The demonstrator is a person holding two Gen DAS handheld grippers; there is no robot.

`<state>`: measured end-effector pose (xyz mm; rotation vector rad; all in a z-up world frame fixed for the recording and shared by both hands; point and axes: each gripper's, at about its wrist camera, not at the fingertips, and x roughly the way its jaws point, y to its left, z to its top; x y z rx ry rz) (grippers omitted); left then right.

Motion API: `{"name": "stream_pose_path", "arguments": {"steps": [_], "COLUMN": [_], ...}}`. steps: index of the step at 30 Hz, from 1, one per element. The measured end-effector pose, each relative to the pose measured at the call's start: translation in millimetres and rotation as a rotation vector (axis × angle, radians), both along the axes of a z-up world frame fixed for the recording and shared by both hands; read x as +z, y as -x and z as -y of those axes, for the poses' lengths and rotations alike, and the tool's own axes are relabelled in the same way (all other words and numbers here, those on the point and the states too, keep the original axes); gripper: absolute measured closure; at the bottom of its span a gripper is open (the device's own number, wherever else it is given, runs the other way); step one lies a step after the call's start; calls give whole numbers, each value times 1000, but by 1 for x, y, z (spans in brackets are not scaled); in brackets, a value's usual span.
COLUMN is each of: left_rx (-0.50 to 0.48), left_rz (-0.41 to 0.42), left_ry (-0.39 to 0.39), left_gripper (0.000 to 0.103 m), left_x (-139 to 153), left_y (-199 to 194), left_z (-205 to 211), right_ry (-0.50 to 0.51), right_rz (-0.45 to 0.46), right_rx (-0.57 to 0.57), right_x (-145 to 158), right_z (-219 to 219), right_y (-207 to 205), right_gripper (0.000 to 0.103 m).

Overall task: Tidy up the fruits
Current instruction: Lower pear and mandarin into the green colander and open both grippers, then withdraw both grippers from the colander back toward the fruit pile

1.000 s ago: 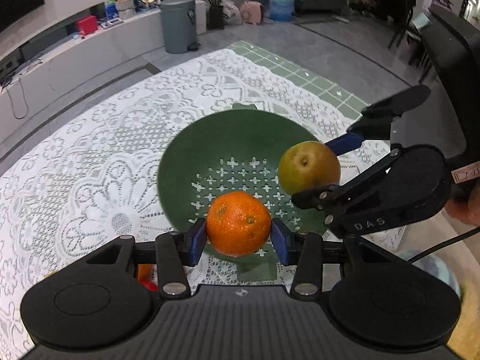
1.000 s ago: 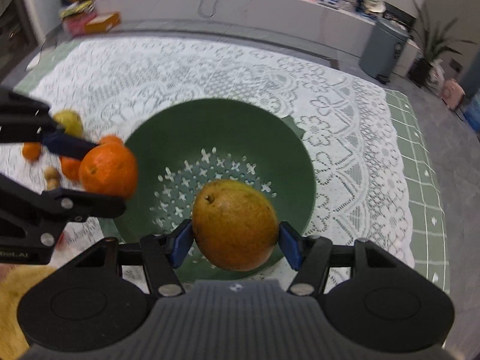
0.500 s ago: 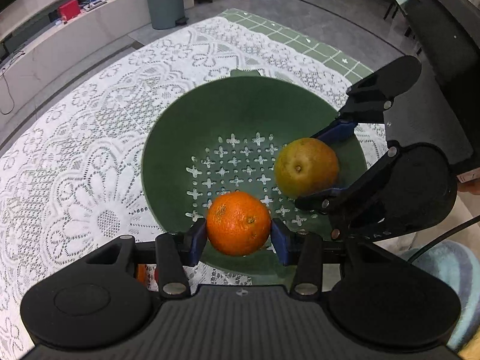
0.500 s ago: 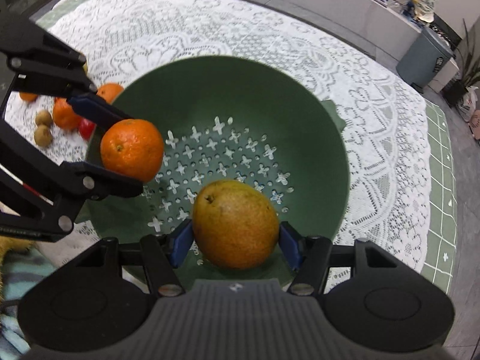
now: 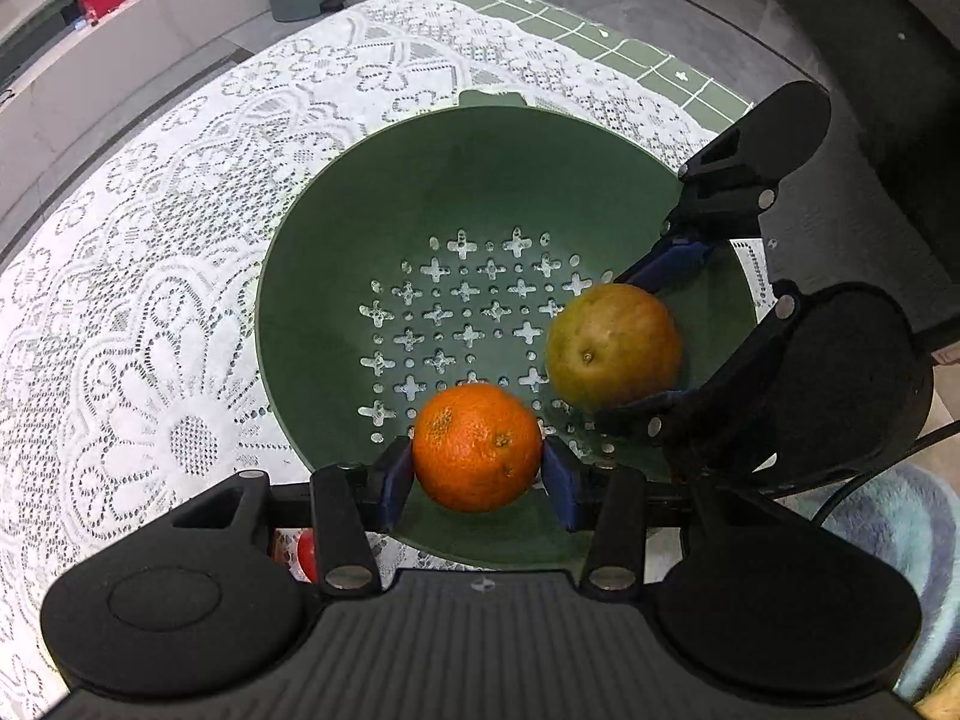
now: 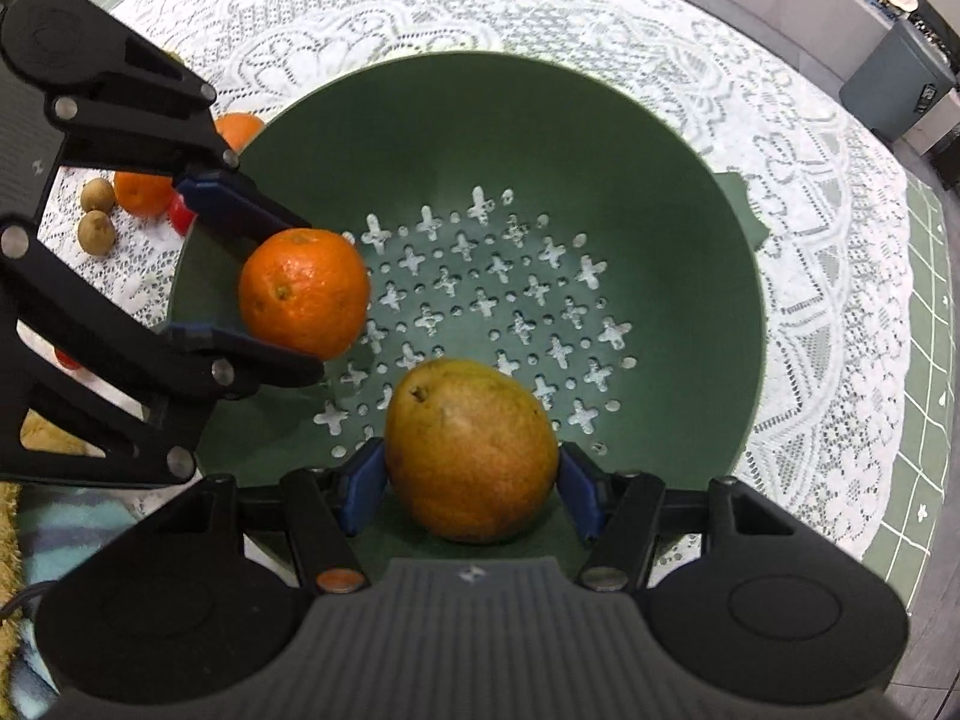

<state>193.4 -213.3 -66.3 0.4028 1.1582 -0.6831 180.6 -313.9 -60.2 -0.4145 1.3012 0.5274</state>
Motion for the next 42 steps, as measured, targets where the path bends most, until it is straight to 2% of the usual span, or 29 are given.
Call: {"name": "stream_pose_path", "arguments": {"steps": [8,12,16,20,27,34,42], "left_rx": [3,7,13,23,31,52,102], "left_rz": [-12,-7,-14,-36,-7,37,95], "left_ry": [-30,-33,-20,3,4,29,26], "left_gripper": [50,49,42,42,42,42,41], "left_x": [-2,-3,-2,0,9,30,51], "left_y": [-4,-3,-2,0,11,28,51], "left_z": [5,6,5,4,4,-8,-28], "right_ry": [15,-6,-4,-6,-3,-2,-17], "right_rz": [-39,-27,-17,-8,13,76,154], "right_rx": [14,18,13,4,-16,-30,-82], "right_x": [2,12,16,15,21,40,64], "right_z": [-7,-4,-1,3,7,9,9], "right_y": [-4,0,6,9,16,26,43], "right_gripper": [44,43,40,38,38,26,17]}}
